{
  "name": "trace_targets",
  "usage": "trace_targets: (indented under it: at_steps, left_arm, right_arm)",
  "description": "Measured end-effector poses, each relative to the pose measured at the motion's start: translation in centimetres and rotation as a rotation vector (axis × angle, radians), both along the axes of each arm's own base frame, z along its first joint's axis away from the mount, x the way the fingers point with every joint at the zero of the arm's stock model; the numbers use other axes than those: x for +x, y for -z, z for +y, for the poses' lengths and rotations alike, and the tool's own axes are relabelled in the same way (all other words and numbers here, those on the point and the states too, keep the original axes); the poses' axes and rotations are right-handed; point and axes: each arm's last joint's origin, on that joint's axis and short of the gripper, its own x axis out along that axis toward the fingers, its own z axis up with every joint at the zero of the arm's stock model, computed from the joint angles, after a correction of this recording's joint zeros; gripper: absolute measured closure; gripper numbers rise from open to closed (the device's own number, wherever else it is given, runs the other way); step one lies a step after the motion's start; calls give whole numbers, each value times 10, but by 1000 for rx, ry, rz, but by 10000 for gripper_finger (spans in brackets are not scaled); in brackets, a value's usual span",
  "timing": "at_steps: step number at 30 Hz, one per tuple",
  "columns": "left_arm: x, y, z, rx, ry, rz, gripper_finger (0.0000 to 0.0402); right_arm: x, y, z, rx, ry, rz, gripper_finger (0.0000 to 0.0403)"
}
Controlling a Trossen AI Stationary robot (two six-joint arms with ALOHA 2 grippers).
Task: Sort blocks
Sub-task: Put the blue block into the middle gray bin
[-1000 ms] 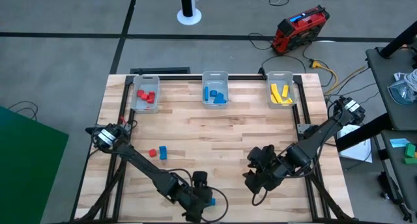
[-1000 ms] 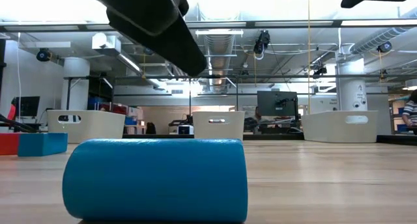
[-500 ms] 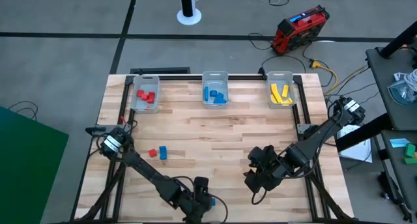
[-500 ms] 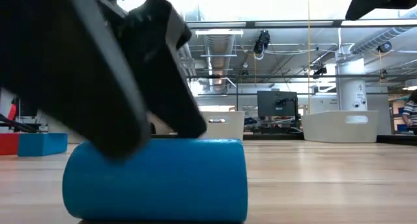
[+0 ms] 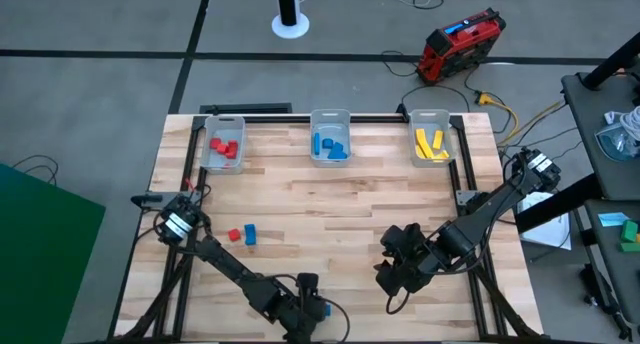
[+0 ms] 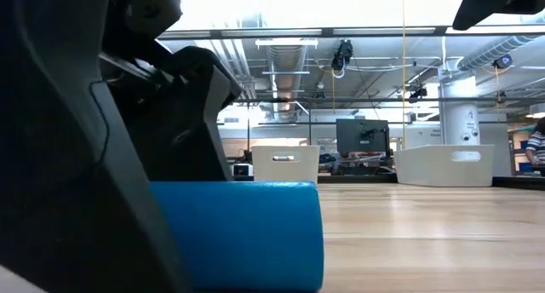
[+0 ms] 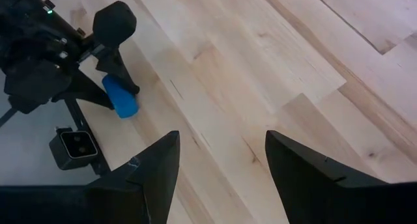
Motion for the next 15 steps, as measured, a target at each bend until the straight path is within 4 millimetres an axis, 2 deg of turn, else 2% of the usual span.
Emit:
trace_targets:
  at_steps: [6,11,15]
  left_arm:
    - [-1,0,1,4,-1,16,299]
    - [-6,-10,7,31,-3,63,302]
    - [-15,-36,15,74,-22,60,302]
  right_arm:
    - [0,2,0,-11,-13,4,186]
    - [1,1,-1,17,33,1,188]
    - [5,0,-2,67,83,-28,187]
